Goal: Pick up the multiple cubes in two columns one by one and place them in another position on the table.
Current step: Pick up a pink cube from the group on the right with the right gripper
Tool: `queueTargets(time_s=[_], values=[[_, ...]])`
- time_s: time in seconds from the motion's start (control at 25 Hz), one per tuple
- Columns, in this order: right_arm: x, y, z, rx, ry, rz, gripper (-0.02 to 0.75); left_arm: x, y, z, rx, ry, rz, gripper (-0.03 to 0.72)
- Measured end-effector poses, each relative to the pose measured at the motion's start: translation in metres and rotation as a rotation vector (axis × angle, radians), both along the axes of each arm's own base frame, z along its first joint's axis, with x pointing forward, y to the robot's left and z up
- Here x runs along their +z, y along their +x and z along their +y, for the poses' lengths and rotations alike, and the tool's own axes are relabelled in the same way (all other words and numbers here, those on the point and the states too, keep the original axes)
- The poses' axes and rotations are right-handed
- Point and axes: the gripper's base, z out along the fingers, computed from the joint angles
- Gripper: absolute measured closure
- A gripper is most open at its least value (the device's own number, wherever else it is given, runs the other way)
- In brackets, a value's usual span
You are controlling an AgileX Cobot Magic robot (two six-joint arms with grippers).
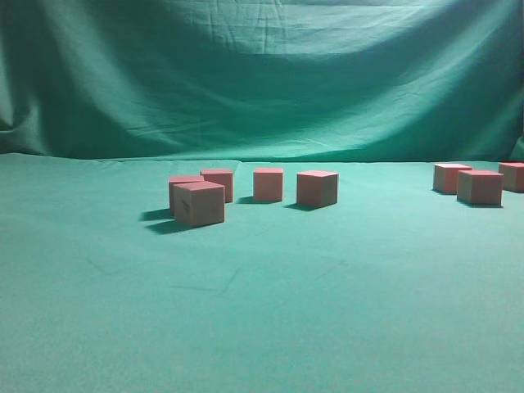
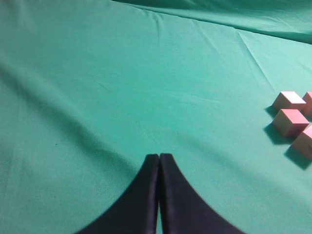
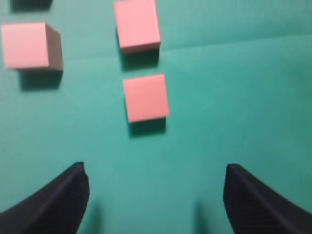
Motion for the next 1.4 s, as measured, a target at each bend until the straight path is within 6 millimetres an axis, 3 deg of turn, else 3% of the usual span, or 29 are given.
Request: queueTargets(time_s=[0.44, 0.8, 0.84, 0.88, 1.08, 1.4], values=[[-0.052, 0.030, 0.000, 0.068, -0.011, -0.002, 0.168, 0.000, 0.000, 0.000, 0.000, 0.000, 0.000, 0.688], [-0.070, 0.040, 0.000, 0.077, -0.013, -0.006, 0.168, 0.000, 0.000, 0.000, 0.000, 0.000, 0.000, 0.688], [-0.071, 0.042, 0.000, 0.078, -0.014, -0.006, 0.225, 0.000, 0.000, 0.000, 0.000, 0.000, 0.000, 0.688], [-0.073, 0.042, 0.000, 0.078, -0.014, -0.003, 0.229, 0.000, 0.000, 0.000, 0.000, 0.000, 0.000, 0.688], [-0.074, 0.043, 0.000, 0.077, -0.014, 0.014, 0.476, 0.000, 0.000, 0.000, 0.000, 0.000, 0.000, 0.688], [-0.039, 0.056, 0.001, 0.047, 0.011, 0.108, 0.474, 0.000, 0.000, 0.000, 0.000, 0.000, 0.000, 0.688]])
